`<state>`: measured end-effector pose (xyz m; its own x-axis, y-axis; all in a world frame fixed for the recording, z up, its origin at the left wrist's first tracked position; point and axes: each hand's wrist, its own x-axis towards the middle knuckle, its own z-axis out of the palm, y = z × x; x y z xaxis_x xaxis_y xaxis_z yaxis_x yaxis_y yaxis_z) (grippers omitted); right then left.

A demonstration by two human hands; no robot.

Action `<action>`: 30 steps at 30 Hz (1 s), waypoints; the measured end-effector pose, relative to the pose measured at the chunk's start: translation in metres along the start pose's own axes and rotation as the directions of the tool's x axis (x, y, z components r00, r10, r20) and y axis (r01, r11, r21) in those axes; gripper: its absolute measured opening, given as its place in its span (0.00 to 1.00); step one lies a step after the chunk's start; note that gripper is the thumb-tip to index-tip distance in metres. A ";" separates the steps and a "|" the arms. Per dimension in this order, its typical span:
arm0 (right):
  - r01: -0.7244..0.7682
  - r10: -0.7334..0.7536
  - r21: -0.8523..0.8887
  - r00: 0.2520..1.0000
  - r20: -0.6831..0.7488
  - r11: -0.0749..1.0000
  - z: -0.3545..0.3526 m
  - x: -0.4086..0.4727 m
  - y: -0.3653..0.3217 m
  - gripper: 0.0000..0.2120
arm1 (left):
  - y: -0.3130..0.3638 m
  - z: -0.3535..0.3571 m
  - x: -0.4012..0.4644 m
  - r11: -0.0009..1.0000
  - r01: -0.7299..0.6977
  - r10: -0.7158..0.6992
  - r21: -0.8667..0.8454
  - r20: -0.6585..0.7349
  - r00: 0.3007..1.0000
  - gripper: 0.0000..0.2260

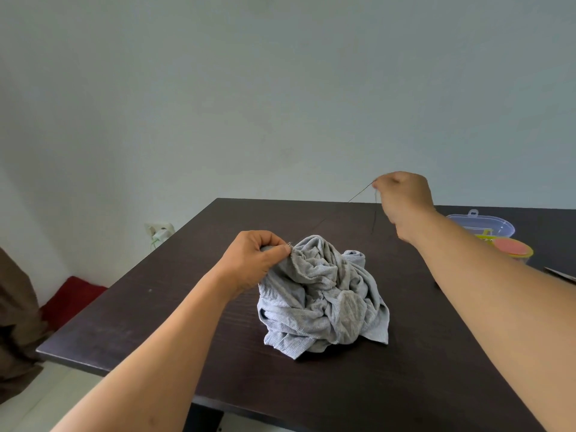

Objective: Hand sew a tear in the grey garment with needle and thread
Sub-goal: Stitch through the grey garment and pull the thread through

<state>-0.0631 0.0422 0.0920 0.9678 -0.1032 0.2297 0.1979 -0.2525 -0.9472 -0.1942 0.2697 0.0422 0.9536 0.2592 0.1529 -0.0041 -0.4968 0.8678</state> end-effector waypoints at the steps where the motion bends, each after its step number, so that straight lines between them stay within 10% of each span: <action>1: 0.056 -0.047 -0.171 0.997 0.054 0.984 0.000 -0.003 0.002 0.12 | 0.001 0.000 -0.001 1.000 0.003 -0.003 -0.015 0.003 1.000 0.05; 4: 0.237 -0.126 -0.424 0.953 0.274 0.874 0.002 -0.022 -0.005 0.18 | 0.006 -0.001 -0.002 0.998 -0.001 0.002 -0.071 0.007 1.000 0.05; 12: 0.440 -0.112 -0.215 0.607 0.786 0.872 0.029 -0.058 -0.022 0.14 | 0.024 0.005 -0.003 0.995 -0.038 0.044 -0.092 0.061 0.997 0.09; 30: 0.538 -0.222 -0.280 0.687 0.692 0.795 0.031 -0.055 -0.019 0.08 | 0.021 0.006 0.000 0.998 -0.060 0.059 0.012 0.079 0.995 0.05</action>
<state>-0.1153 0.0823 0.0908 0.7289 0.6508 0.2127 0.6345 -0.5254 -0.5669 -0.1924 0.2538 0.0579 0.9725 0.1633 0.1661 -0.0578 -0.5217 0.8512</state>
